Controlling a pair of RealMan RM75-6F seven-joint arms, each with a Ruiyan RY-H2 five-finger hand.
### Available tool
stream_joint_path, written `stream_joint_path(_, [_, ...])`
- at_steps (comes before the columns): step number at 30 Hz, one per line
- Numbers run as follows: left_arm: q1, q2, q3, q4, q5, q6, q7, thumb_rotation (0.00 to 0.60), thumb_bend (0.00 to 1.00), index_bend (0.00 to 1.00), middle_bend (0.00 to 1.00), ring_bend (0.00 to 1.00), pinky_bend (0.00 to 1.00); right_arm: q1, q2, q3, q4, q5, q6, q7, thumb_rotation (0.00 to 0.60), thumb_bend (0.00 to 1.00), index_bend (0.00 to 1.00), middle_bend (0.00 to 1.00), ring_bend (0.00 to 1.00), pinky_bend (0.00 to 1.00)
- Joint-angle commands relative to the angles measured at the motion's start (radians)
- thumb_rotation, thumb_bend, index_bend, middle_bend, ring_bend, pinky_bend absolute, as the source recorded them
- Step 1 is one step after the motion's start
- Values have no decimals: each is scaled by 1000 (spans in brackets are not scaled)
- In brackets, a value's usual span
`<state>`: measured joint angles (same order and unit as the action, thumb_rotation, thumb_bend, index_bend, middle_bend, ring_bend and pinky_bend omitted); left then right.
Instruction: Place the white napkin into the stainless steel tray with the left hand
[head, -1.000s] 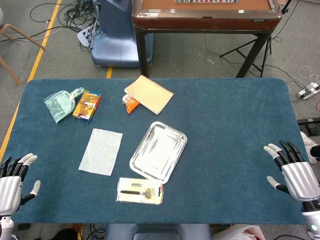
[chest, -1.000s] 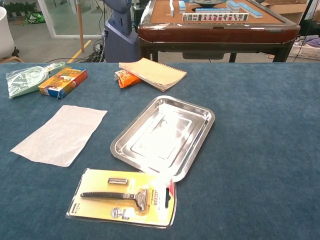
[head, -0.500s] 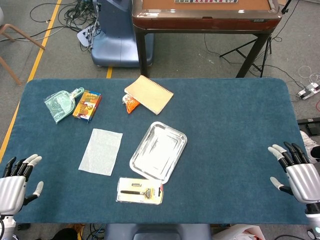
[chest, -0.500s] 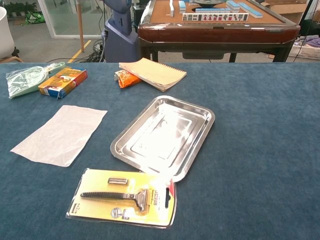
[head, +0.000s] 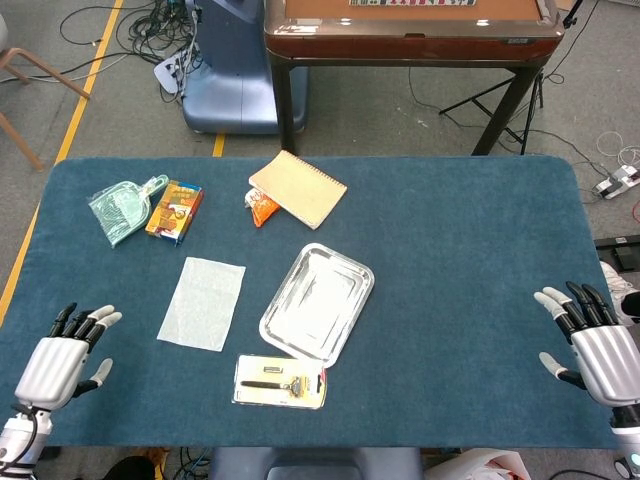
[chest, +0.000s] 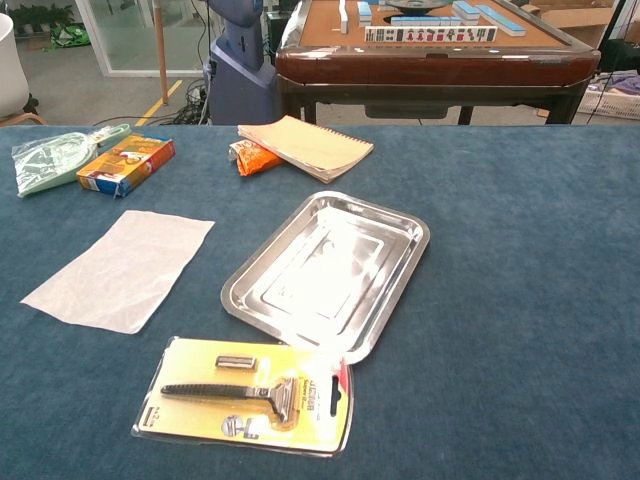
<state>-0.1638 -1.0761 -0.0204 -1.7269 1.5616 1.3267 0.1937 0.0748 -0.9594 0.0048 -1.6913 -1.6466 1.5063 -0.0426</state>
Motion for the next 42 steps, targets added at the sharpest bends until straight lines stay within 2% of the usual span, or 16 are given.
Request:
stream_joint_path(1, [-74, -17, -1, 70, 7, -99, -24, 600, 332, 213, 158, 152, 44, -2, 1, 0, -2, 1, 2, -2, 600, 198, 156, 175, 51, 93])
stream_joint_path(7, [-141, -68, -2, 146, 20, -173, 12, 600, 332, 237, 158, 169, 55, -6, 8, -1, -10, 4, 5, -8, 600, 197, 156, 175, 51, 93])
stream_joint_path(12, [-190, -134, -8, 242, 24, -214, -16, 600, 262, 250, 158, 169, 55, -8, 8, -1, -13, 6, 4, -11, 600, 197, 156, 175, 51, 93])
stream_joint_path(25, [-242, -285, 1, 479, 46, -199, -136, 600, 239, 386, 160, 169, 55, -11, 12, 0, -20, 17, 1, -20, 600, 197, 156, 175, 51, 93])
stream_joint_path(42, [-241, -391, 43, 669, 49, -168, -233, 600, 239, 384, 164, 169, 55, -18, 20, 0, -30, 28, -2, -30, 600, 198, 156, 175, 51, 93])
